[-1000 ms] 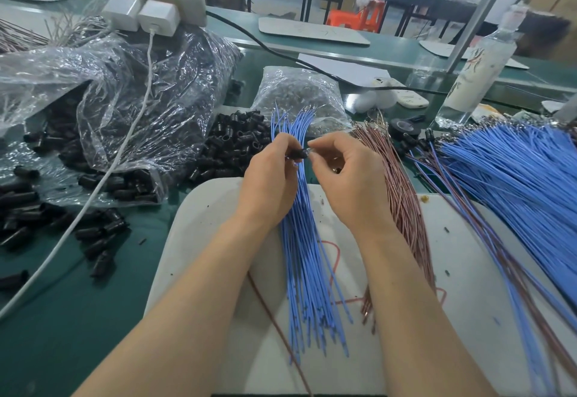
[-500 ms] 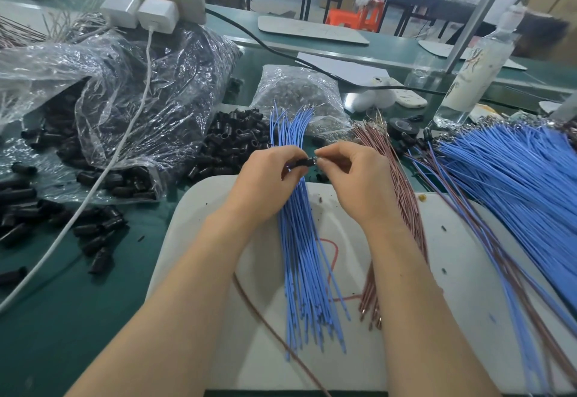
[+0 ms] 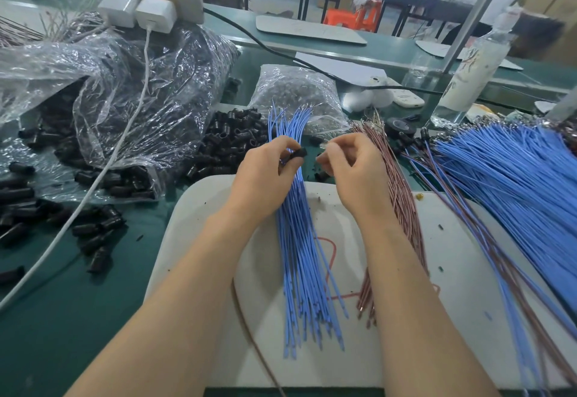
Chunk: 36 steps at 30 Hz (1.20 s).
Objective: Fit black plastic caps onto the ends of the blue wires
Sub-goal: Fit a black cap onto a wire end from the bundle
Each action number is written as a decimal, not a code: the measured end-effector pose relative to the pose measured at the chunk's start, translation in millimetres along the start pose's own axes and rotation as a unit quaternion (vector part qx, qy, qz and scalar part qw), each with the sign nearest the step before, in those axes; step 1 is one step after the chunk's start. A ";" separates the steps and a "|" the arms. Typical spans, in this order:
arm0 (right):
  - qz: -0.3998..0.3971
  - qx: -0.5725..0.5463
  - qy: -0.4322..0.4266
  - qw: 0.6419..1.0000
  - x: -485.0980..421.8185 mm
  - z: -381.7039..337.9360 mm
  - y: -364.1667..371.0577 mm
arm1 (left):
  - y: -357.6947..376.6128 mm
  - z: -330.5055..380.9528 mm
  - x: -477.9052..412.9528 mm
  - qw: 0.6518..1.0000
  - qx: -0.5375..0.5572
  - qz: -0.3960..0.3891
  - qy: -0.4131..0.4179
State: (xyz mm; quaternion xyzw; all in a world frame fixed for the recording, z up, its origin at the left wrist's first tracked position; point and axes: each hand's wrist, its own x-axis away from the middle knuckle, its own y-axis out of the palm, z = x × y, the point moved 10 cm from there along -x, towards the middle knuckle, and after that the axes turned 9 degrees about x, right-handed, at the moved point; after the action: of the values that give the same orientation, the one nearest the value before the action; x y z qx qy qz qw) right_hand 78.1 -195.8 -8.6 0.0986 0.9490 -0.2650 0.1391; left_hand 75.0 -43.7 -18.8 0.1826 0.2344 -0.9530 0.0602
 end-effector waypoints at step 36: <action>-0.011 0.019 -0.071 0.997 6.7 -24.1 6.0 | -8.9 -4.3 3.9 0.998 0.037 0.058 -0.005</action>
State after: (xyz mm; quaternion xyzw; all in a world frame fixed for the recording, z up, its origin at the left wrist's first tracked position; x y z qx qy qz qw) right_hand 68.2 -177.3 6.2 0.0713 0.9324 -0.2914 0.2015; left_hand 71.0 -34.0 -20.0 0.1933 0.1875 -0.9568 0.1099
